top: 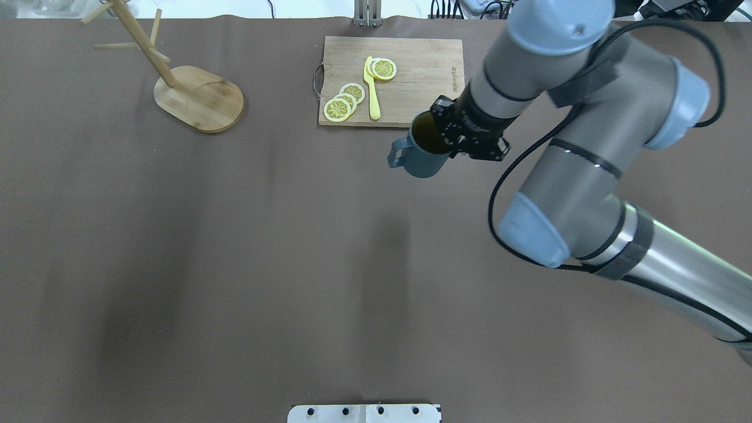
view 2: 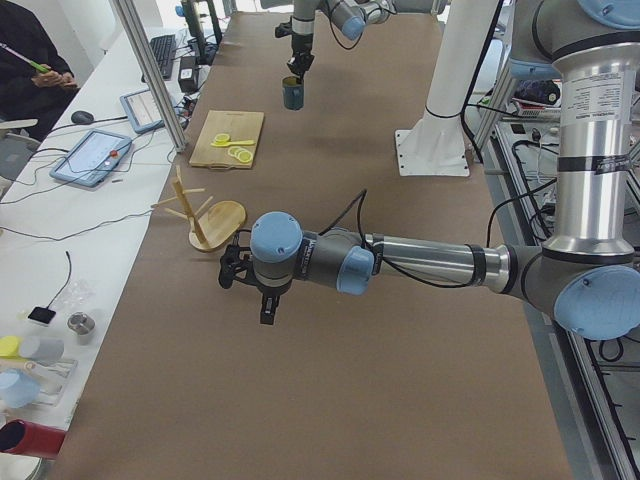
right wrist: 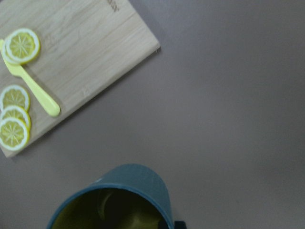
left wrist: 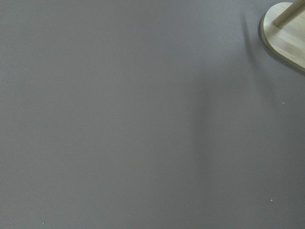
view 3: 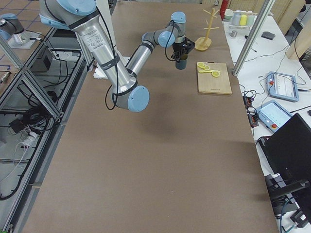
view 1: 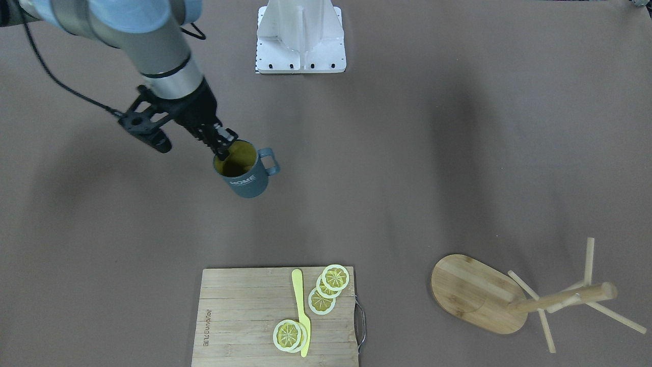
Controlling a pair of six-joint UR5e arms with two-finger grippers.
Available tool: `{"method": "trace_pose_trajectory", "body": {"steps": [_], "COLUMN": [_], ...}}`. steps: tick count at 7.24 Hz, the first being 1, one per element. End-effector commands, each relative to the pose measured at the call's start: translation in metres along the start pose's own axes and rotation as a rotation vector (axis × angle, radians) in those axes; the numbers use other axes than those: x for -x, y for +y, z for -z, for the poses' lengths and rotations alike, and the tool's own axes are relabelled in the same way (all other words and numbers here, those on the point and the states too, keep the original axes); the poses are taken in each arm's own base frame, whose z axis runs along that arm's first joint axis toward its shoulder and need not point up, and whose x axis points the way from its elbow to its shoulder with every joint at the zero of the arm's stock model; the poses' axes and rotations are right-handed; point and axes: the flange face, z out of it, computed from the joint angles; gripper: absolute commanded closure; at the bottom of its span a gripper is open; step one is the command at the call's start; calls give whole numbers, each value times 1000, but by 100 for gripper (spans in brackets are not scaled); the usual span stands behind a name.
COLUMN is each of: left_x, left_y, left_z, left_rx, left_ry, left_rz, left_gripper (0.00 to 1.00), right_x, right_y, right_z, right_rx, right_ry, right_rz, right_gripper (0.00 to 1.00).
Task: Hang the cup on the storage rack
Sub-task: 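Carry the blue mug with the right gripper to the table center and lower it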
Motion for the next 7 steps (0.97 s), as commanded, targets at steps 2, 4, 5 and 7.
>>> {"method": "trace_pose_trajectory", "body": {"steps": [2,4,5,7], "left_x": [4,4,5,6], "left_y": [3,4,3,1], "left_z": [-4,-4,-5,-5], "left_rx": [9,10,11,12], "left_ry": [12,12,10,12], "left_rz": [10,10,11,12], "left_gripper": [2,2,2,2], "right_x": [26,55,56,56], "right_y": [69,79,80,93], "right_z": [-67,-95,-95,-98], "right_rx": [-5,1,6,18], "right_ry": [88,49,39,41], "right_rz": [22,-30,-27,-14], "right_gripper": [100,100,100,100]}}
